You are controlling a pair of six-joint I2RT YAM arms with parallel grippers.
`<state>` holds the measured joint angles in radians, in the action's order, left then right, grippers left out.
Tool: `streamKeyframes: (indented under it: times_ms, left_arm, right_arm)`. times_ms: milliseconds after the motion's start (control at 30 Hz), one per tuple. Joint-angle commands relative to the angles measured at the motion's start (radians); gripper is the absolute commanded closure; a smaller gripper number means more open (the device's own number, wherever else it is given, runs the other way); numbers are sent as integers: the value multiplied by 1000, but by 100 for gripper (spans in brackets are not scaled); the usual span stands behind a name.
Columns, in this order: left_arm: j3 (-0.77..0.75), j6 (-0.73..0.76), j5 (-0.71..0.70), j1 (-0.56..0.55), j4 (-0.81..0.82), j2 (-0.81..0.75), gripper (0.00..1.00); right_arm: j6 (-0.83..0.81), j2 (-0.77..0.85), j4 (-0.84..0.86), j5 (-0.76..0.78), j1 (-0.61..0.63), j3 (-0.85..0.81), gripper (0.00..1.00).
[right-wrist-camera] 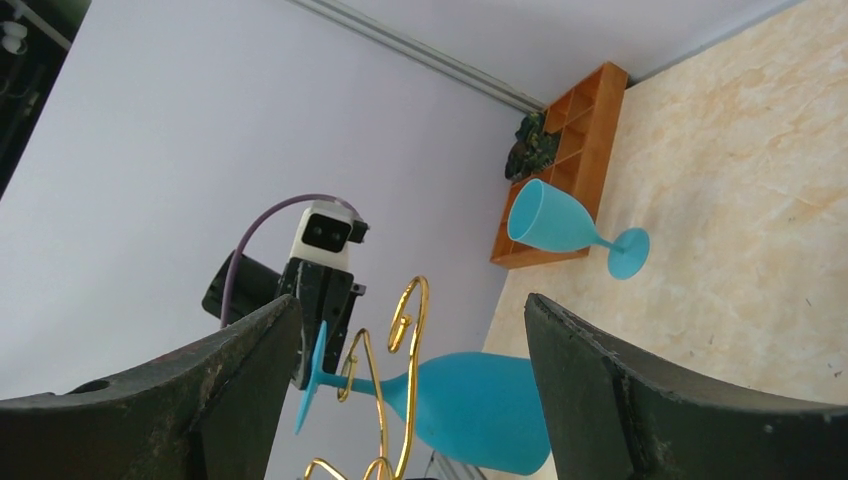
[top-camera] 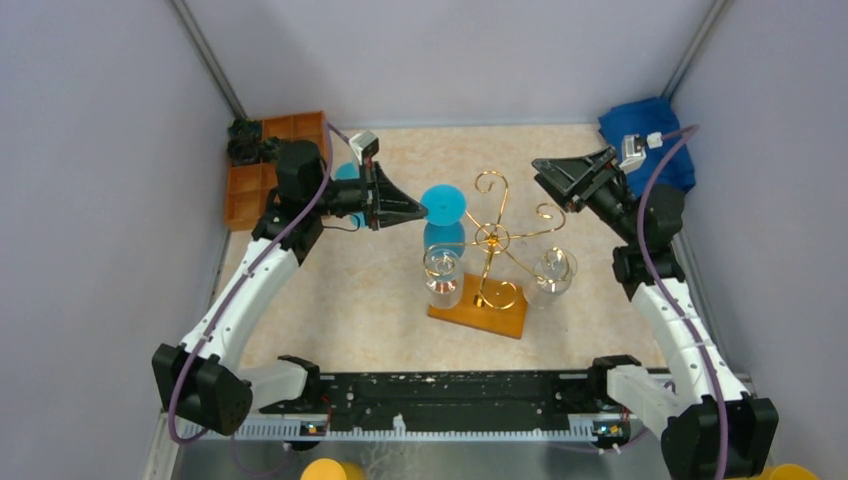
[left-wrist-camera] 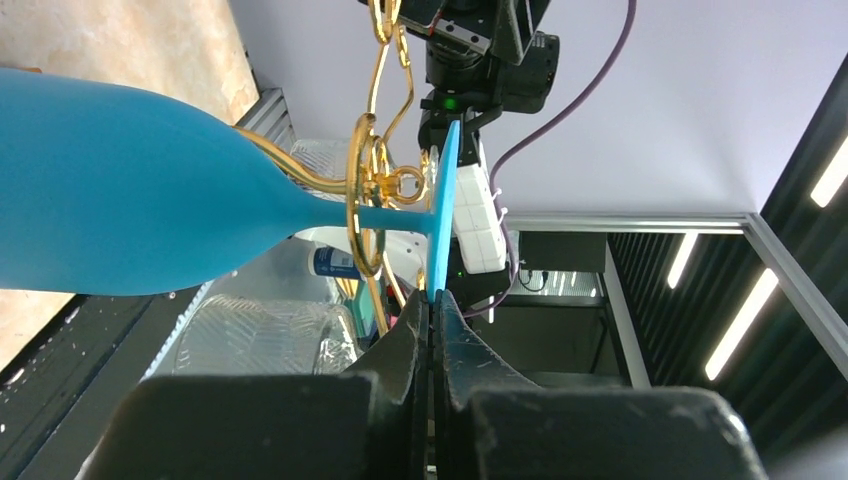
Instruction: Take the wine glass off the wine glass rack
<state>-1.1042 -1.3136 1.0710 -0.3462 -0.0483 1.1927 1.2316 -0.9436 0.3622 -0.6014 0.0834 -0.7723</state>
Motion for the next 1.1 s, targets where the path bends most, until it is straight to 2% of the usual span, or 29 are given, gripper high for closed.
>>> streamKeyframes:
  times_ms: [0, 367, 533, 667, 1067]
  left_arm:
    - [-52, -22, -8, 1, 4, 22, 100]
    - [-62, 32, -48, 12, -89, 23, 100]
    - [-57, 23, -39, 39, -73, 16, 100]
    - [-89, 55, -38, 73, -128, 17, 100]
    - [-131, 40, -29, 84, -79, 70, 100]
  right_arm:
    - [14, -4, 73, -14, 2, 16, 18]
    - [38, -32, 114, -24, 3, 28, 18]
    - [39, -41, 118, -27, 3, 30, 18]
    - [39, -44, 119, -26, 3, 27, 18]
    - [37, -49, 124, -24, 2, 26, 18]
